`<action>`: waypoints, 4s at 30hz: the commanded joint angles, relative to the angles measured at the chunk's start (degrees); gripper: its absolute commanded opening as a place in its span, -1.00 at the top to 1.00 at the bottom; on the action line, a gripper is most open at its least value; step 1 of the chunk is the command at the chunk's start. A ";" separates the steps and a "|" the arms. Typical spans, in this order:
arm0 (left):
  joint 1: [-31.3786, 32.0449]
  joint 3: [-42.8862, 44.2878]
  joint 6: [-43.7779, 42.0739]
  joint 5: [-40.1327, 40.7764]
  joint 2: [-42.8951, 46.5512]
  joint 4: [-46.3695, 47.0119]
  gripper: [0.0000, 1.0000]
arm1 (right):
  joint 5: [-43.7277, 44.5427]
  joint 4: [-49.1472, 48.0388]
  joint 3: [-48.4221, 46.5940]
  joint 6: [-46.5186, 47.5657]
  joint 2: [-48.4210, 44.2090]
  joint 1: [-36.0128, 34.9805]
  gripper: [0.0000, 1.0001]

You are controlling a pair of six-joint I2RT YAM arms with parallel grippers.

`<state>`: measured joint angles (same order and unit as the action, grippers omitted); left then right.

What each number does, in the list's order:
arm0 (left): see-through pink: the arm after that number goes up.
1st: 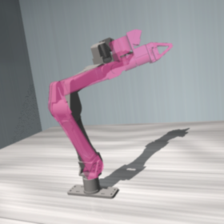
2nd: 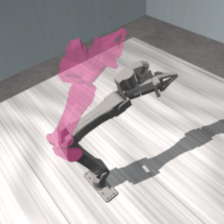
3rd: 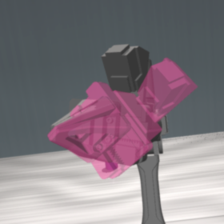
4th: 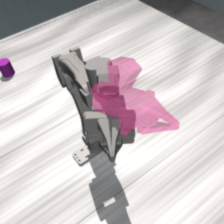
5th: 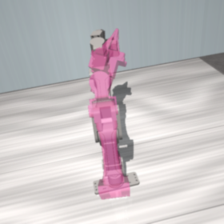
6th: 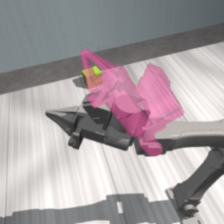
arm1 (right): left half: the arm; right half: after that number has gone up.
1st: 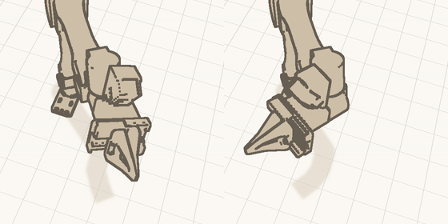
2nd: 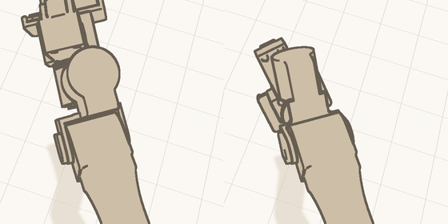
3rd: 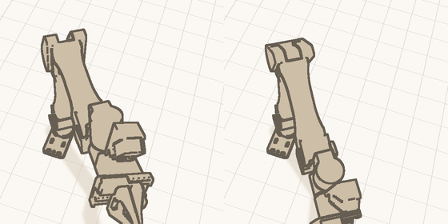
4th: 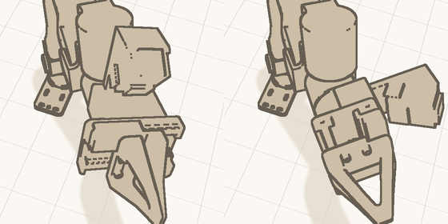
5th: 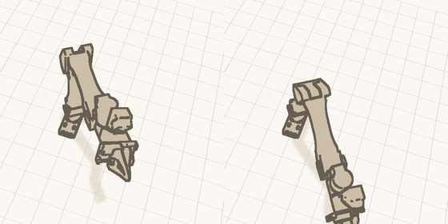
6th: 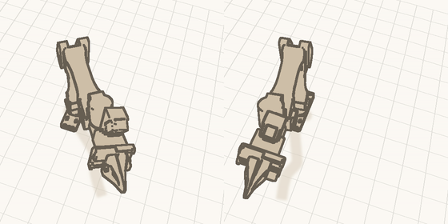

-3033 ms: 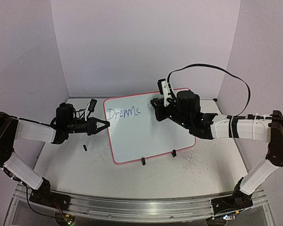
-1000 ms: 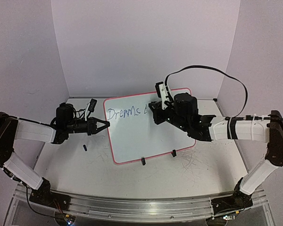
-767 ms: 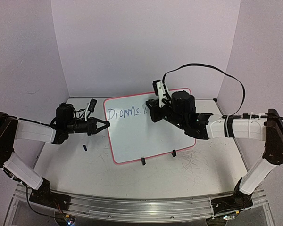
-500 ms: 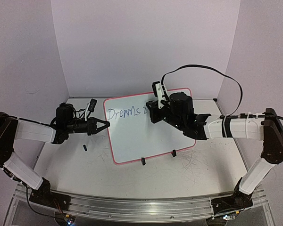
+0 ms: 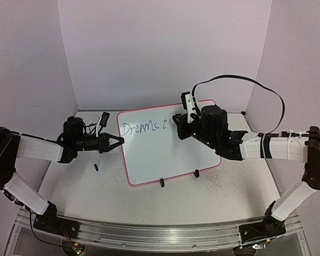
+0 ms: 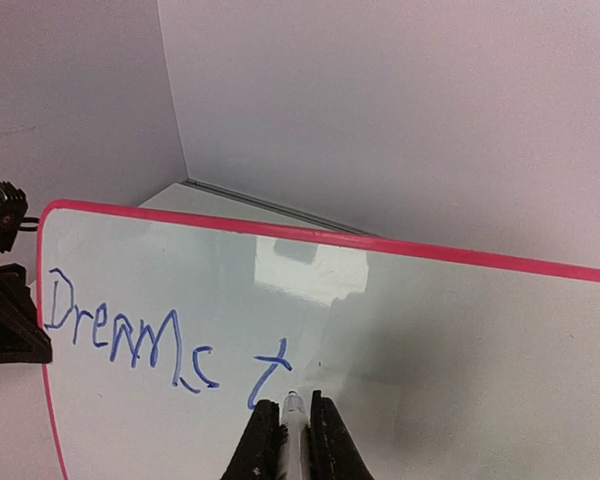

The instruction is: Write a sentence on the whiteboard

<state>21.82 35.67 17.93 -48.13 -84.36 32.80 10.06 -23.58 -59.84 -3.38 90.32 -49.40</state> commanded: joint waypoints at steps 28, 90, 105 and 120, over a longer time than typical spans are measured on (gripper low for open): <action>0.11 2.79 -3.77 1.66 0.68 0.36 1.00 | -5.67 -2.69 -2.53 -2.00 2.95 3.30 1.00; 0.16 2.91 -3.78 1.64 0.77 -0.08 1.00 | -0.70 0.50 3.09 -2.26 -2.74 2.91 1.00; 0.13 2.75 -3.78 1.72 1.24 -0.05 1.00 | -2.60 -1.61 -3.93 0.36 0.28 3.40 1.00; 0.17 3.09 -3.87 1.54 0.92 -0.10 1.00 | -0.46 -0.55 -3.61 0.72 1.69 3.95 1.00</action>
<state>21.80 36.34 17.79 -48.29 -84.36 31.81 8.46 -23.21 -62.39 -3.14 91.54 -45.64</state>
